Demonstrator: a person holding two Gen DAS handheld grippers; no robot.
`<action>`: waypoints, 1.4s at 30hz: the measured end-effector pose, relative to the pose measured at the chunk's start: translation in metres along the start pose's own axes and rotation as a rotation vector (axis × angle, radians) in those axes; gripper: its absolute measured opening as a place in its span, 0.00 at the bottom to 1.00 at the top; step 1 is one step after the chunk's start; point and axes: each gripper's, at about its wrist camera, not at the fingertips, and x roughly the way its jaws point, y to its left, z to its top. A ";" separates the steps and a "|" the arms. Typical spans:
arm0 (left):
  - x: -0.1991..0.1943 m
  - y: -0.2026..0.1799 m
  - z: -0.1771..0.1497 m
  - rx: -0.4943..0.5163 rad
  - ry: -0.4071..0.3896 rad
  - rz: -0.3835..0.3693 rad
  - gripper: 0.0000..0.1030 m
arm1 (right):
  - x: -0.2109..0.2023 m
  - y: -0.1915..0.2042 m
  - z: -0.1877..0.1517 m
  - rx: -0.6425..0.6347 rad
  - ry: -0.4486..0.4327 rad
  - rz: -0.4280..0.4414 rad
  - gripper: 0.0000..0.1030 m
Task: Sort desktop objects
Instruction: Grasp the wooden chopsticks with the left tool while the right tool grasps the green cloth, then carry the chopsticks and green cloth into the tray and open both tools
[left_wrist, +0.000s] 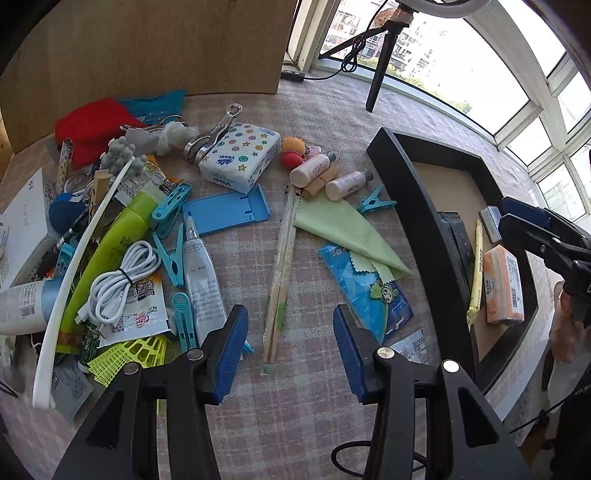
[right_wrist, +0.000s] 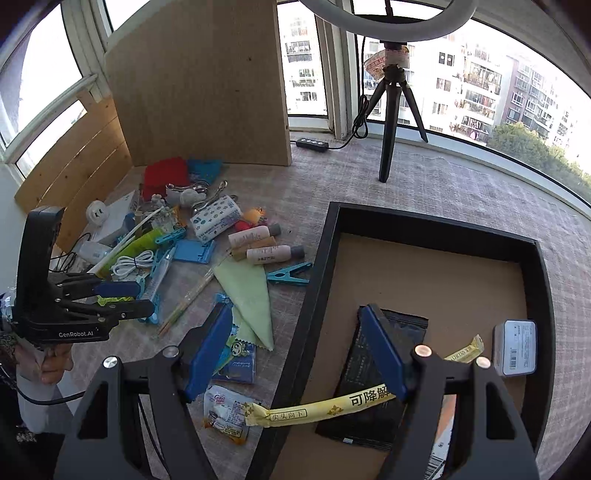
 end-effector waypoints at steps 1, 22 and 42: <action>0.002 0.000 -0.001 0.007 0.004 0.004 0.43 | 0.006 0.005 0.001 -0.009 0.012 0.008 0.69; 0.064 -0.016 0.025 0.121 0.072 0.064 0.28 | 0.121 0.050 0.021 -0.137 0.247 0.000 0.69; 0.072 -0.003 0.030 0.089 0.047 0.060 0.11 | 0.144 0.044 0.029 -0.080 0.307 -0.051 0.07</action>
